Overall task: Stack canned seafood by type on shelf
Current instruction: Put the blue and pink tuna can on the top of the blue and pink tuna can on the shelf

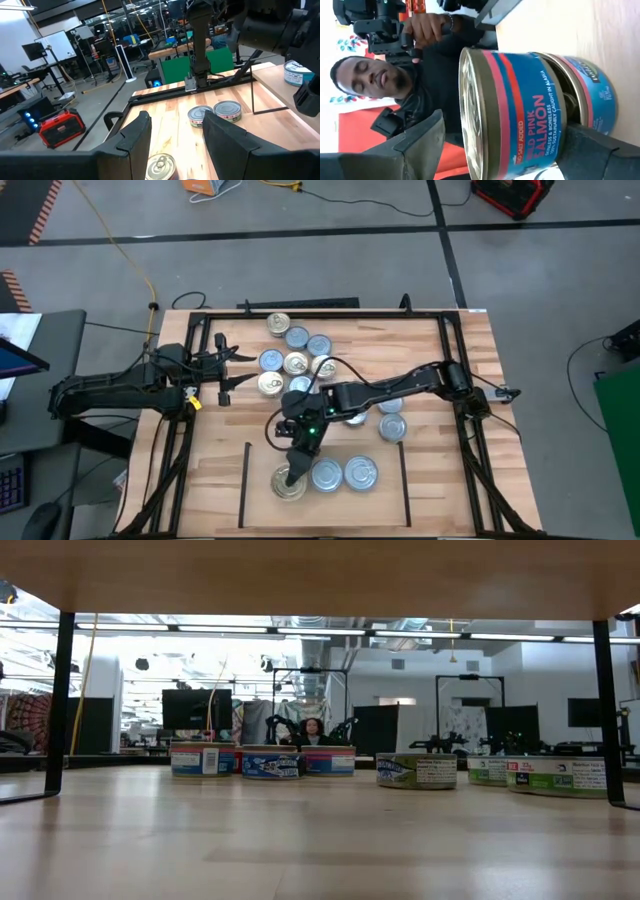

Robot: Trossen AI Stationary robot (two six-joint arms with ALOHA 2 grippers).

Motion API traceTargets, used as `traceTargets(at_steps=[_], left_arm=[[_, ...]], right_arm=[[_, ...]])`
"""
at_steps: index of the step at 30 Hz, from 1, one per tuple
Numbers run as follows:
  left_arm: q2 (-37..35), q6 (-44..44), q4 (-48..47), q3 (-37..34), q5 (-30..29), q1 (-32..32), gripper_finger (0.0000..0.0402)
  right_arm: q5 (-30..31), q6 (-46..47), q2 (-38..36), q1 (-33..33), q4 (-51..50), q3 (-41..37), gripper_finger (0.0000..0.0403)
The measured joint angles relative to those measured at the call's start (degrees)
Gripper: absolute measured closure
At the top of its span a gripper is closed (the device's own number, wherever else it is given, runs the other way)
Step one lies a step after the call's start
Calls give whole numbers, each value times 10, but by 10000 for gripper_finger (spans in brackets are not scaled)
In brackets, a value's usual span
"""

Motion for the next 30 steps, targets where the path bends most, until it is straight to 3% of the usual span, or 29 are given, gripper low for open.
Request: traceTargets(at_steps=[5, 30], left_arm=[[0, -3, 0, 0, 1, 0, 233], [0, 1, -2, 0, 17, 0, 233]], right_arm=[[-17, 22, 0, -6, -9, 0, 39], [12, 9, -16, -12, -79, -1, 43]])
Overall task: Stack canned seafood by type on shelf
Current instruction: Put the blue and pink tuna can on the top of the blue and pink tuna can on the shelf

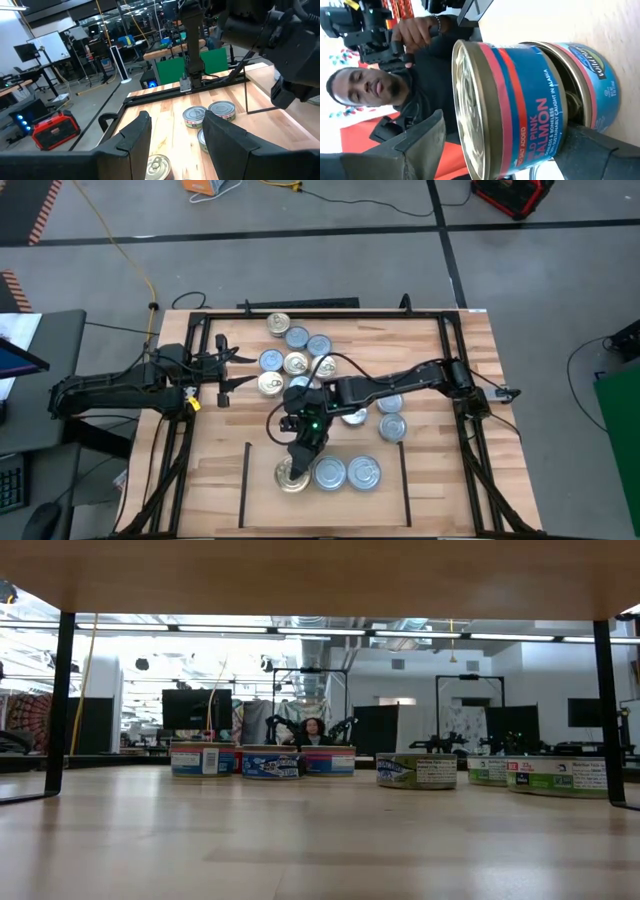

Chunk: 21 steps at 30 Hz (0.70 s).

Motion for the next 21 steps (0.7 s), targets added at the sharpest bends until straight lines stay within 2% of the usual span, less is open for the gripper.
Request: traceTargets(at_steps=[4, 11, 21], left_arm=[[0, -3, -2, 0, 0, 0, 233], [0, -3, -2, 0, 0, 0, 233], [0, -3, -2, 0, 0, 0, 233]], right_arm=[[-3, -18, -1, -1, -34, 19, 46], [39, -70, -2, -6, -156, 82, 46], [60, -62, -1, -9, -181, 86, 47]])
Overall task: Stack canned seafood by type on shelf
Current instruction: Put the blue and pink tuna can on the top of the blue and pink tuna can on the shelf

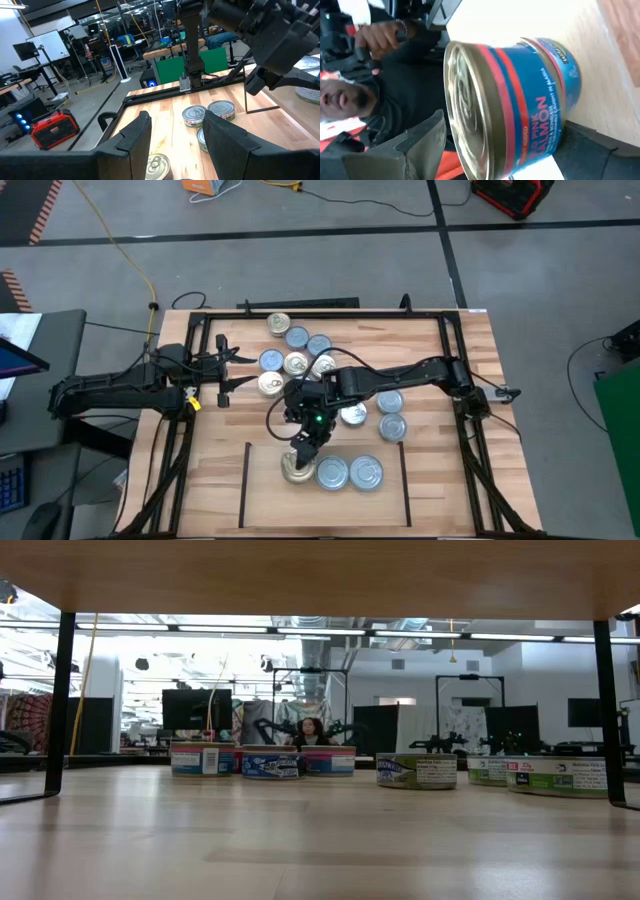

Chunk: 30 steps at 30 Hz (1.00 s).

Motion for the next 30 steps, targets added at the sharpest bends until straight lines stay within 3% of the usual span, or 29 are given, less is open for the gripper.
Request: traceTargets(at_steps=[20, 30], left_arm=[[0, 0, 0, 0, 0, 0, 233], [0, 1, 0, 0, 0, 0, 233]], right_arm=[[15, 0, -1, -1, -48, 19, 47], [55, -9, -1, 11, -49, 19, 47]])
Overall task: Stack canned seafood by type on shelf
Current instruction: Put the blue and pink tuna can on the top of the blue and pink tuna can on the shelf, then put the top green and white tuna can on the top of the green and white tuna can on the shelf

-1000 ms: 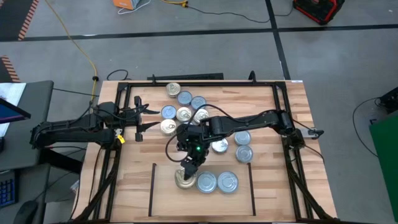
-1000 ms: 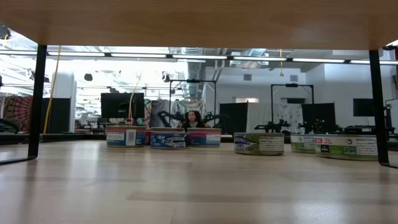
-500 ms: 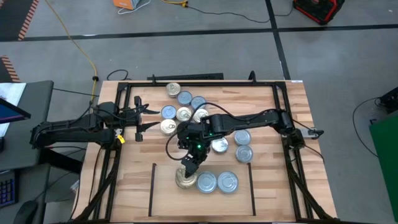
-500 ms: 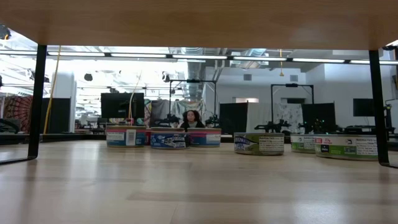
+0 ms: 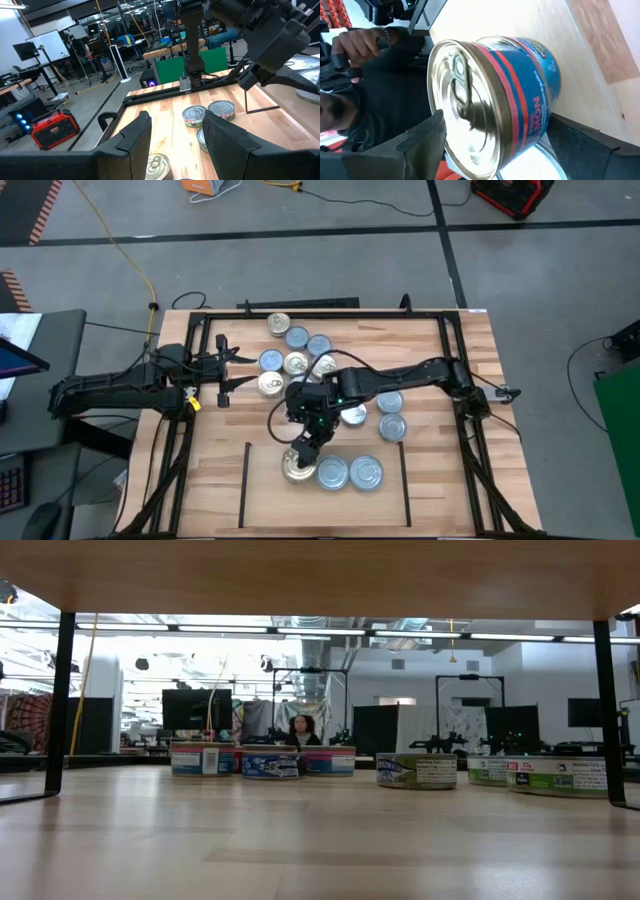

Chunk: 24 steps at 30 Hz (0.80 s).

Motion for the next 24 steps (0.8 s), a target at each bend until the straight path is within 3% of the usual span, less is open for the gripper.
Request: traceTargets(at_steps=[11, 19, 24], left_arm=[[0, -1, 0, 0, 1, 0, 233], [0, -2, 0, 0, 77, 0, 233], [0, 0, 0, 0, 77, 0, 233]], right_arm=[[13, -11, 0, 7, 14, 0, 47], [34, -71, 0, -3, -39, 1, 47], [34, -75, 0, 1, 6, 1, 47]])
